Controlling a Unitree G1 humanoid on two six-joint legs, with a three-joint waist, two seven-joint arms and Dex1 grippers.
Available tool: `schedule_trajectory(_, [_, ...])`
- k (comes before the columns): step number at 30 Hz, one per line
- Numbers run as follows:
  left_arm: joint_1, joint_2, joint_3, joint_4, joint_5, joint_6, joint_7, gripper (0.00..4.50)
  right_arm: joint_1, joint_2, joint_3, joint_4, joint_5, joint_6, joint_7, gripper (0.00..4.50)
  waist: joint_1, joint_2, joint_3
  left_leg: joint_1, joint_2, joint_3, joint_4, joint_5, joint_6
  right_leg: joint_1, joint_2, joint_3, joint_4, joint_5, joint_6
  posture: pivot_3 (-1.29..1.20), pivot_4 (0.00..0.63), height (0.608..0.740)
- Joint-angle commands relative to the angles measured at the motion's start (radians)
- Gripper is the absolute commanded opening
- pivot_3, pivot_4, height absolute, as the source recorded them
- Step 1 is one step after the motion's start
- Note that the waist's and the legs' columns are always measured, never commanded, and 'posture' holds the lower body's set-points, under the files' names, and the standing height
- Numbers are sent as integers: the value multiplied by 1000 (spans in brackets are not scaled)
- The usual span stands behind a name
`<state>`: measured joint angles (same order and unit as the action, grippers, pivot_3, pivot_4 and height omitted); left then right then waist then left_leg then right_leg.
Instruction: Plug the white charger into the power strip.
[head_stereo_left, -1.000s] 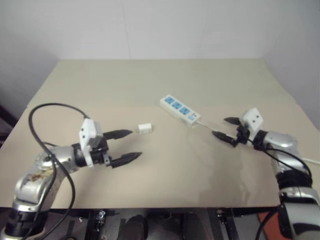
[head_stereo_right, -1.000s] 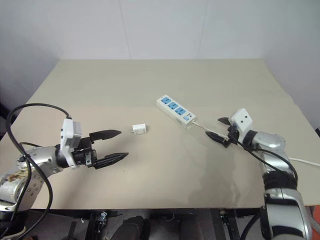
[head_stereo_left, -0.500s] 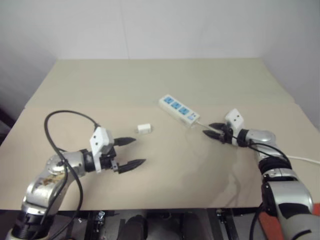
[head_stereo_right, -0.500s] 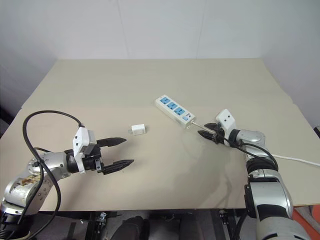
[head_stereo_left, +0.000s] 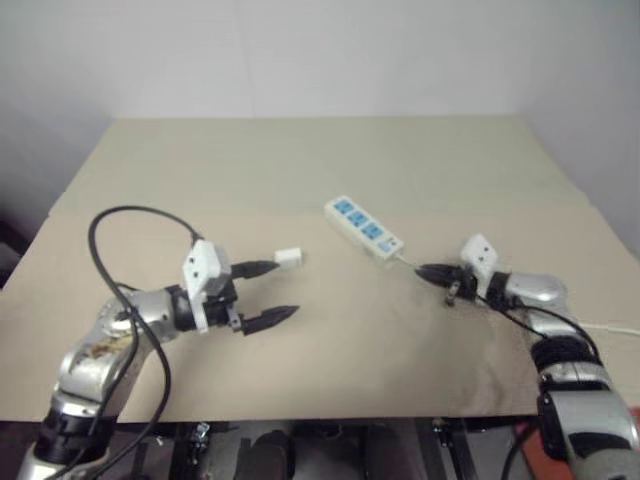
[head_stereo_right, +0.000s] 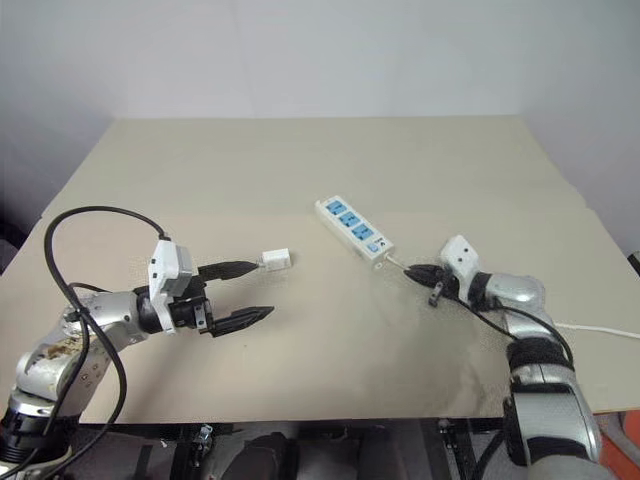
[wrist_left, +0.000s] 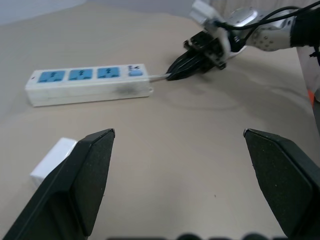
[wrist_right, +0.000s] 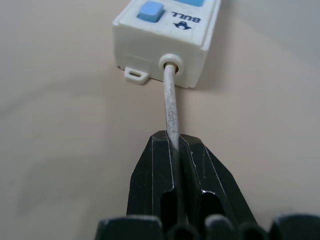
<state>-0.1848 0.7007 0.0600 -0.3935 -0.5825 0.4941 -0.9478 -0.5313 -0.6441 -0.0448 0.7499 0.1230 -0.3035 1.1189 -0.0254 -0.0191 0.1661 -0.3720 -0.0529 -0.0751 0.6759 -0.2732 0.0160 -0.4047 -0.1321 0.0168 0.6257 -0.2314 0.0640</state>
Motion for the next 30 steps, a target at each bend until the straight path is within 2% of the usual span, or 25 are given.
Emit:
schedule_trajectory(1, [9,20,18,-22,-9,-3,-14,4500,161,-80,-57,-174,62,-2,46,32,11,0,0,0,0,0,0,0,0,0,0,0,0,0,0,0,150,740])
schedule_trajectory(4, [19,35,27,-18,-8,-1,-23,4500,301,-135,-105,-310,127,53,67,32,14,0,0,0,0,0,0,-1,0,0,0,0,-2,0,1,0,150,740])
schedule_trajectory(8, [20,44,15,-1,6,-11,-35,4500,386,-151,-126,-398,151,77,44,32,7,0,0,1,0,1,0,-1,1,1,0,1,-2,-1,1,0,150,740])
schedule_trajectory(10, [2,45,-3,6,15,-14,-45,4500,388,-155,-122,-416,159,123,41,698,1,0,0,3,0,2,0,-1,0,2,0,2,0,-1,1,0,150,740])
schedule_trajectory(12, [-13,41,-5,9,12,-9,-49,4500,389,-153,-125,-431,158,126,31,1180,3,0,0,4,0,2,1,0,0,2,0,3,1,0,0,0,150,740])
schedule_trajectory(21, [10,48,18,11,26,-18,-53,4500,454,-123,-186,-523,240,149,5,4354,11,0,0,3,0,2,1,-1,0,1,0,2,1,0,0,0,150,740])
schedule_trajectory(22, [15,48,21,4,24,-16,-52,4500,460,-114,-191,-534,256,166,-3,4465,11,0,0,3,0,2,1,-1,0,1,0,2,1,0,0,0,150,740])
schedule_trajectory(28, [19,52,18,-1,10,-7,-67,4500,498,-19,-183,-609,299,223,-71,4465,10,0,0,3,0,2,1,0,0,1,0,3,1,0,0,0,150,740])
schedule_trajectory(30, [19,56,18,-2,6,-16,-87,4500,508,9,-169,-611,258,179,-99,4465,11,0,0,3,0,2,1,0,0,1,0,3,2,0,0,0,150,740])
